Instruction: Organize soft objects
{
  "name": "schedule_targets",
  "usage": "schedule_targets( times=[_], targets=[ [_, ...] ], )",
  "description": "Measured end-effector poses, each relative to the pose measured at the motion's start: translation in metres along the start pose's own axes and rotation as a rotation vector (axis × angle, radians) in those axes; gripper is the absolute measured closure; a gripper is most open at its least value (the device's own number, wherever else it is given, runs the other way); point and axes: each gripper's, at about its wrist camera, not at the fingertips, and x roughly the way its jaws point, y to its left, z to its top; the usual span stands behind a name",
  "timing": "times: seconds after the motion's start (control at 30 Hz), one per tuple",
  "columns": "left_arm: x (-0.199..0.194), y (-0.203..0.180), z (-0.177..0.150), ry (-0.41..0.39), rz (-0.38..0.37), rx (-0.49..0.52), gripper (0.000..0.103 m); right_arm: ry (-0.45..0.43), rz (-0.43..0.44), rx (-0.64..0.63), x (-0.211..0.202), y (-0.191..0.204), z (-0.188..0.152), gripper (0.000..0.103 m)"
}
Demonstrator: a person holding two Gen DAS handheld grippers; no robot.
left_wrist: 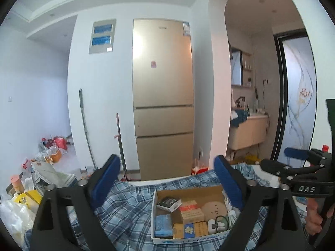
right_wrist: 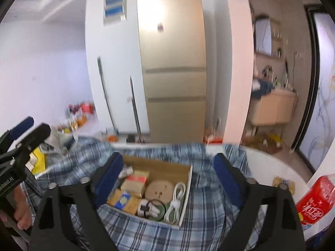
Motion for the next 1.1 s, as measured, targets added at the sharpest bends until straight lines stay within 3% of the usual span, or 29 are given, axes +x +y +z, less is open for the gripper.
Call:
schedule_targets(
  times=[0.03,0.17,0.27,0.43,0.9,1.1],
  targets=[
    [-0.009,0.000,-0.001,-0.030,0.000,0.005,0.000,-0.080,-0.002,-0.019,-0.016,0.004,-0.003,0.010],
    [-0.033,-0.001,-0.005,-0.087,-0.001,0.030,0.000,-0.166,-0.009,-0.033,-0.031,0.007,-0.010,0.000],
    [-0.054,0.001,-0.010,-0.125,-0.028,0.011,0.000,-0.267,-0.007,-0.020,-0.045,0.010,-0.024,0.000],
    [-0.084,0.005,-0.026,-0.221,0.013,0.000,0.000,-0.275,0.007,-0.032,-0.046,0.011,-0.036,0.000],
    [-0.068,0.005,-0.090,-0.147,0.011,0.062,0.000,-0.347,0.003,-0.018,-0.051,0.013,-0.091,0.000],
    [-0.055,0.005,-0.114,-0.125,0.014,0.066,0.000,-0.367,-0.054,-0.048,-0.043,0.016,-0.107,0.000]
  ],
)
